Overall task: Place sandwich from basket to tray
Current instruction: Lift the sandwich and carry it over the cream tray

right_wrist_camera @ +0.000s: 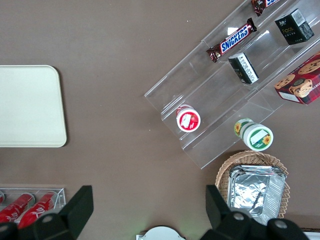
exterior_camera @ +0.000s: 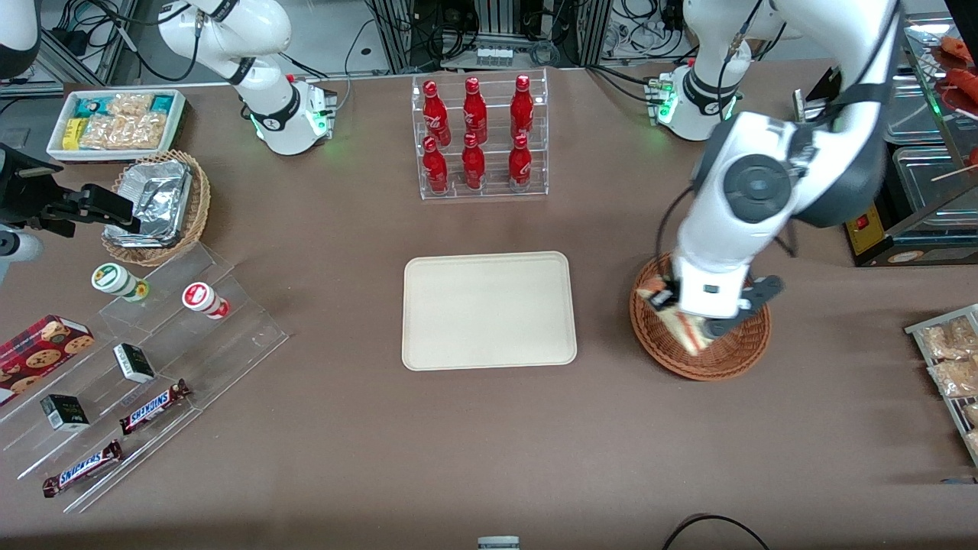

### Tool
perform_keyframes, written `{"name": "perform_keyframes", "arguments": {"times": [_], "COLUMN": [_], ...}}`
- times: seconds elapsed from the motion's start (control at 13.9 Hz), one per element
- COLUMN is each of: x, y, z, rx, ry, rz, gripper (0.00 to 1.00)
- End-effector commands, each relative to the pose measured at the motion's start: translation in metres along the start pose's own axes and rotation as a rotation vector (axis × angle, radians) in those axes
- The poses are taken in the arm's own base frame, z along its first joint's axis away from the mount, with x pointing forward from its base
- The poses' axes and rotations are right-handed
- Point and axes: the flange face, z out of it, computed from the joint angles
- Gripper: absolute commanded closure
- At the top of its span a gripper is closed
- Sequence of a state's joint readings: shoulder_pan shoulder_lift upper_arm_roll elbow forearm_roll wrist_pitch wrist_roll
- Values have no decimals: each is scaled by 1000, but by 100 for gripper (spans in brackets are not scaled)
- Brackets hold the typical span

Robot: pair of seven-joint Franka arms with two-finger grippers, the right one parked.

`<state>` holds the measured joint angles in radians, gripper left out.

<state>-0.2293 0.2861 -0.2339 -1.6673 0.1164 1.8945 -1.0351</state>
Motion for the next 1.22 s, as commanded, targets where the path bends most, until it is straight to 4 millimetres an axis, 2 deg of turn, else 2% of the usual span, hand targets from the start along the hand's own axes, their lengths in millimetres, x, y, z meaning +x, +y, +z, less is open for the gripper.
{"name": "perform_keyframes", "arguments": {"times": [0.0, 0.22, 0.43, 0.58, 0.65, 0.72, 0.79, 0.86, 1.01, 1.15], "x": [-30, -66, -94, -123, -128, -143, -155, -160, -167, -182], "y": [48, 92, 121, 142, 151, 162, 169, 174, 176, 181], "z": [8, 22, 35, 57, 68, 78, 88, 102, 116, 136], "rx": [-14, -35, -91, -104, -133, -157, -166, -167, -157, -137], "ry": [-12, -19, -3, 2, 6, 12, 12, 6, -9, -26], "rz": [97, 173, 225, 278, 287, 311, 330, 340, 423, 458], "gripper": [100, 100, 100, 100, 100, 100, 100, 100, 100, 100]}}
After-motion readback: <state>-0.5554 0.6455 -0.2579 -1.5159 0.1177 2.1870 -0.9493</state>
